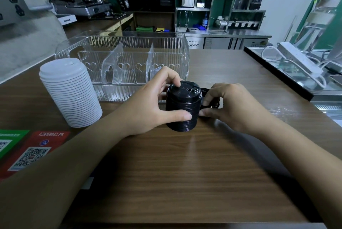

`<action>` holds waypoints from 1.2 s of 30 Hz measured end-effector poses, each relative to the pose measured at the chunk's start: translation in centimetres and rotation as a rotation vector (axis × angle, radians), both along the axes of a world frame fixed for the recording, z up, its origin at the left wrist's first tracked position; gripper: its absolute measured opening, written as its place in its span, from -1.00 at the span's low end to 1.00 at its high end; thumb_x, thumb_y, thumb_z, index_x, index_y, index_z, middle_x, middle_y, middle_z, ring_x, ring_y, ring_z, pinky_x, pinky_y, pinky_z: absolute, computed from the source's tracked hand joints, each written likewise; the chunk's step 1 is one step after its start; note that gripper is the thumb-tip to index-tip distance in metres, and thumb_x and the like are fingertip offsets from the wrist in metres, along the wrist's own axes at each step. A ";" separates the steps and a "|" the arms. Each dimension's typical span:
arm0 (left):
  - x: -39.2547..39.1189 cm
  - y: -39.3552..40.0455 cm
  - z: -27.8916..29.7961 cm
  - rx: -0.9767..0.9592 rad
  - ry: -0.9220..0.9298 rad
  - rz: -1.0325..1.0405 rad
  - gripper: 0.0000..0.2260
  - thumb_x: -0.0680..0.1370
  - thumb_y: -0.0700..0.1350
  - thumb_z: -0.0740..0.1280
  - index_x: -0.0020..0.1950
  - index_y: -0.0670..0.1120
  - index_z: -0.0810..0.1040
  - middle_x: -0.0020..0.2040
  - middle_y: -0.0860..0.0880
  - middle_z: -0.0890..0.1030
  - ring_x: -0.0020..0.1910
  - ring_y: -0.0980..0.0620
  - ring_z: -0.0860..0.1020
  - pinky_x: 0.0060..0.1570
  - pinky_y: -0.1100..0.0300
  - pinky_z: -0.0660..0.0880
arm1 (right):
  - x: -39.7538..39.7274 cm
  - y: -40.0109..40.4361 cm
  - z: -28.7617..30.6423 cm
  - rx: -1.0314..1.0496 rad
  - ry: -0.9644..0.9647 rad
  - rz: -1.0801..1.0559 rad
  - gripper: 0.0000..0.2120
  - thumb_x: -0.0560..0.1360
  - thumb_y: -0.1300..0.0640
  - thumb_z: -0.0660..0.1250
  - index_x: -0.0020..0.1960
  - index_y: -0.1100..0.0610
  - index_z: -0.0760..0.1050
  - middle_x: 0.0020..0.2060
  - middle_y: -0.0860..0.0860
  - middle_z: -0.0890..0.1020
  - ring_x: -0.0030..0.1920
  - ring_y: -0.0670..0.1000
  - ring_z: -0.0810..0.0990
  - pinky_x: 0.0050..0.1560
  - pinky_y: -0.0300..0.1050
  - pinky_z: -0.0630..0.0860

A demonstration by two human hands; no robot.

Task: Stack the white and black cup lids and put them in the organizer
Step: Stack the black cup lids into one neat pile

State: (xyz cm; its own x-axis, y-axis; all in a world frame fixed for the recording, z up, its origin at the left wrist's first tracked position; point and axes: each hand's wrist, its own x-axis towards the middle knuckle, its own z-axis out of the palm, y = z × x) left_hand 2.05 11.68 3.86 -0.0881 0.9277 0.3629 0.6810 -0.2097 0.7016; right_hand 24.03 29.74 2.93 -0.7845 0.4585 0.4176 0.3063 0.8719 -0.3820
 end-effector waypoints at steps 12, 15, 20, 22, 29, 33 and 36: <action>0.0 -0.1 0.1 0.042 -0.062 -0.016 -0.50 0.54 0.13 0.69 0.30 0.04 0.50 0.59 0.19 0.54 0.65 0.14 0.47 0.65 -0.22 0.44 | 1.1 -0.7 2.3 -0.040 0.218 -0.082 -0.88 0.66 0.00 0.50 -0.06 -0.03 0.68 -0.18 -0.13 0.71 -0.13 -0.11 0.64 -0.07 -0.28 0.49; -0.1 -0.1 0.0 0.113 -0.085 -0.002 -0.58 0.60 0.17 0.58 0.32 0.04 0.54 0.56 0.18 0.58 0.63 0.08 0.52 0.61 -0.25 0.47 | 1.2 -1.0 3.1 -0.108 0.338 -0.083 -0.86 0.69 0.03 0.46 -0.03 0.02 0.67 -0.16 -0.09 0.73 -0.13 -0.06 0.65 -0.07 -0.16 0.54; 0.3 -0.1 0.0 0.163 -0.072 0.018 -0.54 0.69 0.07 0.53 0.53 -0.01 0.50 0.49 0.11 0.64 0.57 0.07 0.58 0.61 -0.12 0.50 | 1.4 -1.1 4.0 -0.404 0.611 0.039 -0.85 0.70 0.08 0.45 0.03 0.13 0.72 -0.14 0.04 0.75 -0.15 -0.01 0.62 0.00 -0.10 0.55; 0.4 -0.1 0.1 0.187 -0.073 0.024 -0.48 0.70 0.05 0.52 0.60 -0.02 0.45 0.48 0.07 0.65 0.56 0.02 0.59 0.60 -0.13 0.50 | 1.4 -1.2 4.1 -0.556 0.691 0.117 -0.84 0.71 0.10 0.44 0.04 0.16 0.72 -0.11 0.13 0.73 -0.14 0.12 0.55 0.03 0.05 0.51; 0.5 0.0 0.1 0.257 -0.052 0.020 -0.21 0.61 -0.11 0.64 0.76 0.02 0.32 0.48 0.06 0.65 0.60 -0.04 0.56 0.60 -0.20 0.49 | 0.7 -2.3 4.0 -0.846 0.804 0.309 -0.83 0.72 0.20 0.36 0.04 0.23 0.68 -0.19 0.09 0.63 -0.20 0.01 0.49 0.00 -0.01 0.43; 0.7 -0.1 0.2 0.313 -0.009 0.011 -0.13 0.57 -0.15 0.69 0.79 0.03 0.33 0.54 0.11 0.60 0.63 -0.04 0.52 0.62 -0.21 0.46 | 0.3 -2.9 3.6 -0.952 0.753 0.336 -0.82 0.70 0.18 0.35 0.04 0.22 0.70 -0.16 0.14 0.63 -0.16 0.05 0.51 0.09 0.07 0.44; 0.9 -0.2 0.4 0.369 0.030 0.014 -0.13 0.54 -0.18 0.72 0.77 0.03 0.38 0.50 0.10 0.61 0.60 -0.11 0.53 0.58 -0.21 0.48 | 0.1 -3.4 3.5 -1.022 0.686 0.389 -0.80 0.69 0.17 0.32 0.03 0.21 0.69 -0.16 0.08 0.70 -0.19 -0.03 0.62 0.06 -0.07 0.57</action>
State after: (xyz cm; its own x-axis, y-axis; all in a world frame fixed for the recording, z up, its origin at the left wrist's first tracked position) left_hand 2.95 11.48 4.22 -0.0838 0.7326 0.6755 0.7049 -0.4356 0.5598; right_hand 24.17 26.32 6.46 -0.7040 0.5981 0.3830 -0.4236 0.0792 -0.9024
